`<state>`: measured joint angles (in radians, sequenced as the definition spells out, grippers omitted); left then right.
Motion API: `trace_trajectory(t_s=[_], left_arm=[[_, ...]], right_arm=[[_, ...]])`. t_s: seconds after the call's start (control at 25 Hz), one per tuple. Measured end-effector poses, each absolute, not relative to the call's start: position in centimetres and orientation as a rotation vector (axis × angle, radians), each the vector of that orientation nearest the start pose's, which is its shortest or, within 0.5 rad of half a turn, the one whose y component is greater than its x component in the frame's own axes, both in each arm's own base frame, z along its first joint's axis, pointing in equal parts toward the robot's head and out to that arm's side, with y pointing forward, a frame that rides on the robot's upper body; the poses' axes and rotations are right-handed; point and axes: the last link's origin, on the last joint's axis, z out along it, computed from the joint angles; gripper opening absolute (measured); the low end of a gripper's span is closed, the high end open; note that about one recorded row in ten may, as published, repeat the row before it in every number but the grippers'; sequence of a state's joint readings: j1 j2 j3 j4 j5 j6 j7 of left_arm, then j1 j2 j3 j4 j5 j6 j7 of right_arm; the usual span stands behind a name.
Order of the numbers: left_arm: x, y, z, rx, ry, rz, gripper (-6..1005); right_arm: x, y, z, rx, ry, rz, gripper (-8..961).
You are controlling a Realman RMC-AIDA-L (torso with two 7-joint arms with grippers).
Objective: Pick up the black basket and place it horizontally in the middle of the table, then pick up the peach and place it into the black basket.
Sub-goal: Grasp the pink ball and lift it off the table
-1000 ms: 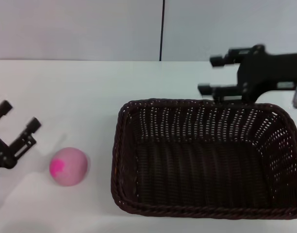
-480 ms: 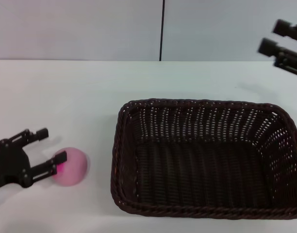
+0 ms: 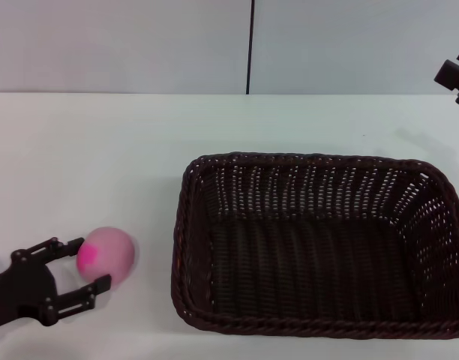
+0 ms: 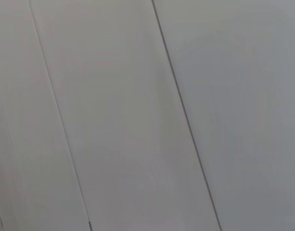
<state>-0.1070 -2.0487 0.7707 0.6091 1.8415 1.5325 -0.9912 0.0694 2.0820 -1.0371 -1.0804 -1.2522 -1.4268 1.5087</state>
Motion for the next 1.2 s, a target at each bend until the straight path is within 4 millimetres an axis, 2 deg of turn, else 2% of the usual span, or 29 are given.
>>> trace_trajectory(t_s=[0.16, 0.68, 0.88, 1.2], left_arm=[[-36.9, 20.7, -0.8, -2.504, -0.575, -0.558, 770], [-36.6, 21.4, -1.8, -2.484, -0.527, -0.566, 739], [-36.5, 22.1, -1.5, -2.428, -0.488, -0.585, 575], [-34.8, 23.8, 2.0, -2.268, -0.424, -0.777, 367]], right_arm=[[26.8, 28.1, 7.5, -2.208, 0.662, 1.121, 698], [28.4, 27.6, 6.8, -2.173, 0.728, 1.124, 698], [28.8, 27.2, 6.3, -2.163, 0.732, 1.161, 698], [30.2, 25.6, 5.8, -2.022, 0.731, 1.323, 698]])
